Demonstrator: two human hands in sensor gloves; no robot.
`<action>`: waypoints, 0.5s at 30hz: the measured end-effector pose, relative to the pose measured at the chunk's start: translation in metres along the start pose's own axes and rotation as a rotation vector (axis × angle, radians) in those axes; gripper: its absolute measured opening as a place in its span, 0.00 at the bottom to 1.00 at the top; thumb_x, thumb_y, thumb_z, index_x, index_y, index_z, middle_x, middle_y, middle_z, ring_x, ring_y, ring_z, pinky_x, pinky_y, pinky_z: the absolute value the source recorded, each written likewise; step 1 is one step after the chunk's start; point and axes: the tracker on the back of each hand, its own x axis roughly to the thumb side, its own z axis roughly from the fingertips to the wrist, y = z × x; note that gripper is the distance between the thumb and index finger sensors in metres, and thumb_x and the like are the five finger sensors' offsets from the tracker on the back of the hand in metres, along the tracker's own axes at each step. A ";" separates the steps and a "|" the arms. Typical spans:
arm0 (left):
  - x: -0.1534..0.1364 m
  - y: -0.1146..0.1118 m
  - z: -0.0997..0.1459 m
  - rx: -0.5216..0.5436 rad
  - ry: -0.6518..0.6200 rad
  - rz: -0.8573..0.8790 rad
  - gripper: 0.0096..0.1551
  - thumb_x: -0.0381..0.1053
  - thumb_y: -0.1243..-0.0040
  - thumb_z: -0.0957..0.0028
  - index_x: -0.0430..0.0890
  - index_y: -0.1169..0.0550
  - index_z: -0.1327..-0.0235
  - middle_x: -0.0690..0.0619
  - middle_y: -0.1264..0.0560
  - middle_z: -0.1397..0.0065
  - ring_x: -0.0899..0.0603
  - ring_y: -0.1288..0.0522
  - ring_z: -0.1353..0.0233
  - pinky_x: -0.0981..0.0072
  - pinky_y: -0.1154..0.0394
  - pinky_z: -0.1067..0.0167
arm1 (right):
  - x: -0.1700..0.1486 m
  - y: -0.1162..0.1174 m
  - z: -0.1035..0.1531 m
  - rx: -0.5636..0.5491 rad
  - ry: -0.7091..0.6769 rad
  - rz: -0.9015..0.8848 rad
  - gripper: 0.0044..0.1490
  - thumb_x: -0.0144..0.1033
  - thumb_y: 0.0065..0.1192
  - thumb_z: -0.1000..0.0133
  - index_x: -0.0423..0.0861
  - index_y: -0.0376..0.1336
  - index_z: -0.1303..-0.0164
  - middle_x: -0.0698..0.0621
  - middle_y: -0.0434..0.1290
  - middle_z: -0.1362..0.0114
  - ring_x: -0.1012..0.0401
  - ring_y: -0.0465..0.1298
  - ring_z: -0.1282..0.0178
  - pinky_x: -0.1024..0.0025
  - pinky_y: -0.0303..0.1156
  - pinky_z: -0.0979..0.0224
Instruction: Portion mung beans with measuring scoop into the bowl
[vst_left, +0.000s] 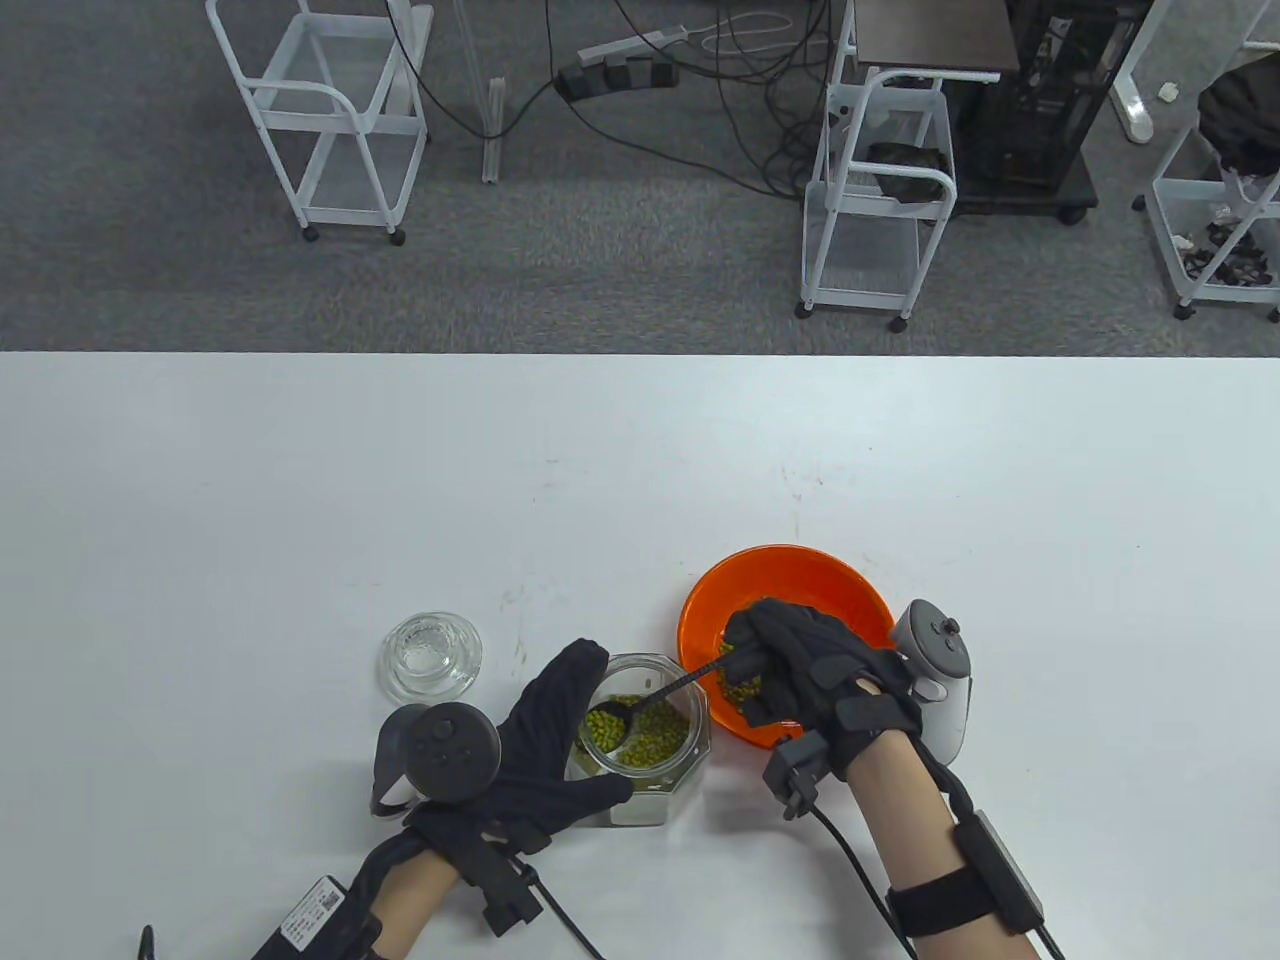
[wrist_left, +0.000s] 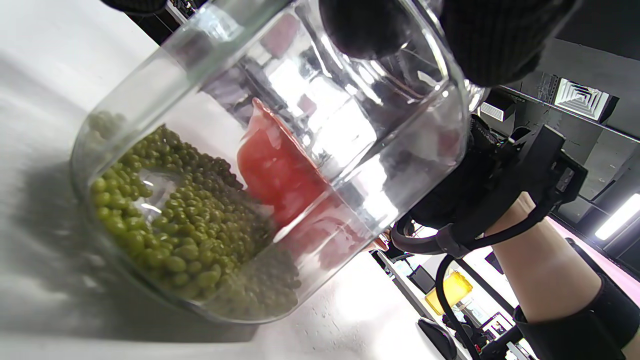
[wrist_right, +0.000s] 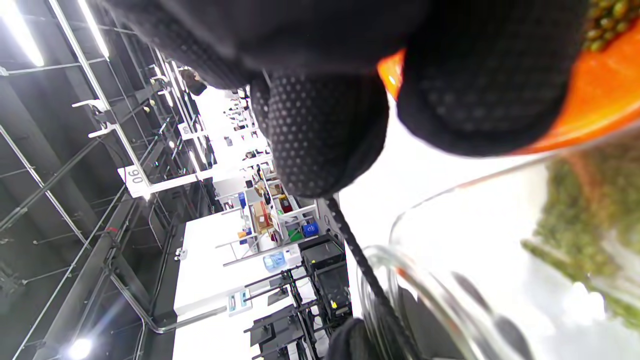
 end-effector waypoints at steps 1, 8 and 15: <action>0.000 0.000 0.000 0.000 0.000 0.000 0.68 0.71 0.38 0.47 0.47 0.63 0.13 0.34 0.59 0.10 0.24 0.49 0.14 0.19 0.45 0.28 | 0.001 -0.003 0.000 -0.010 -0.004 0.000 0.26 0.47 0.60 0.38 0.39 0.76 0.48 0.42 0.84 0.61 0.67 0.79 0.86 0.65 0.86 0.68; 0.000 0.000 0.000 0.000 0.000 0.000 0.68 0.72 0.38 0.47 0.47 0.63 0.13 0.34 0.59 0.10 0.24 0.49 0.14 0.19 0.45 0.28 | 0.006 -0.028 0.000 -0.018 -0.044 -0.080 0.26 0.49 0.58 0.37 0.41 0.75 0.47 0.43 0.84 0.60 0.68 0.79 0.85 0.65 0.86 0.65; 0.000 0.000 0.000 0.000 0.000 0.000 0.68 0.72 0.38 0.47 0.47 0.63 0.13 0.34 0.59 0.10 0.24 0.48 0.14 0.19 0.45 0.28 | 0.019 -0.058 0.004 0.021 -0.139 -0.188 0.26 0.50 0.56 0.35 0.42 0.73 0.46 0.44 0.82 0.59 0.68 0.79 0.82 0.66 0.86 0.62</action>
